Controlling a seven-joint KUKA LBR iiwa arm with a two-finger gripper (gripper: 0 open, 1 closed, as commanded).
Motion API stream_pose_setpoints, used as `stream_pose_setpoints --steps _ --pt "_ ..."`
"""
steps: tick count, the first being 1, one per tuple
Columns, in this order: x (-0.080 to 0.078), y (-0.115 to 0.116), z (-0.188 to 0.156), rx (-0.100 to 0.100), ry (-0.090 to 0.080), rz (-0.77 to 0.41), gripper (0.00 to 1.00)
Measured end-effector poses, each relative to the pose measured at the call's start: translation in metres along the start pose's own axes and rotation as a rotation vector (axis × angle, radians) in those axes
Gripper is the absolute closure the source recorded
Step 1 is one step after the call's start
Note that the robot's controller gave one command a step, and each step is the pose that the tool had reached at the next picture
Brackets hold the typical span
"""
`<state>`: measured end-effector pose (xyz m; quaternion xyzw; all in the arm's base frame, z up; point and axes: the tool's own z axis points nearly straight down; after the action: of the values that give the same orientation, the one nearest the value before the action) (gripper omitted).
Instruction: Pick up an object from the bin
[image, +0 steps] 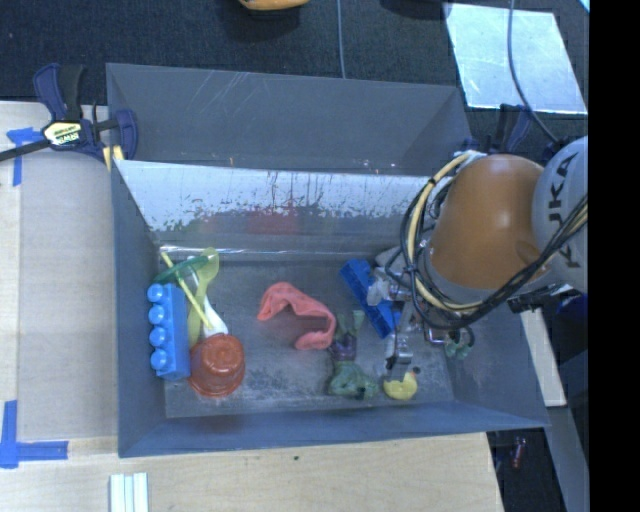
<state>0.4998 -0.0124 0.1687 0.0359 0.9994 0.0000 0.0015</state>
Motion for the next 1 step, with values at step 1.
stream_pose_setpoints --steps 1 --pt "-0.0220 0.0181 -0.0143 0.004 -0.023 0.001 0.00"
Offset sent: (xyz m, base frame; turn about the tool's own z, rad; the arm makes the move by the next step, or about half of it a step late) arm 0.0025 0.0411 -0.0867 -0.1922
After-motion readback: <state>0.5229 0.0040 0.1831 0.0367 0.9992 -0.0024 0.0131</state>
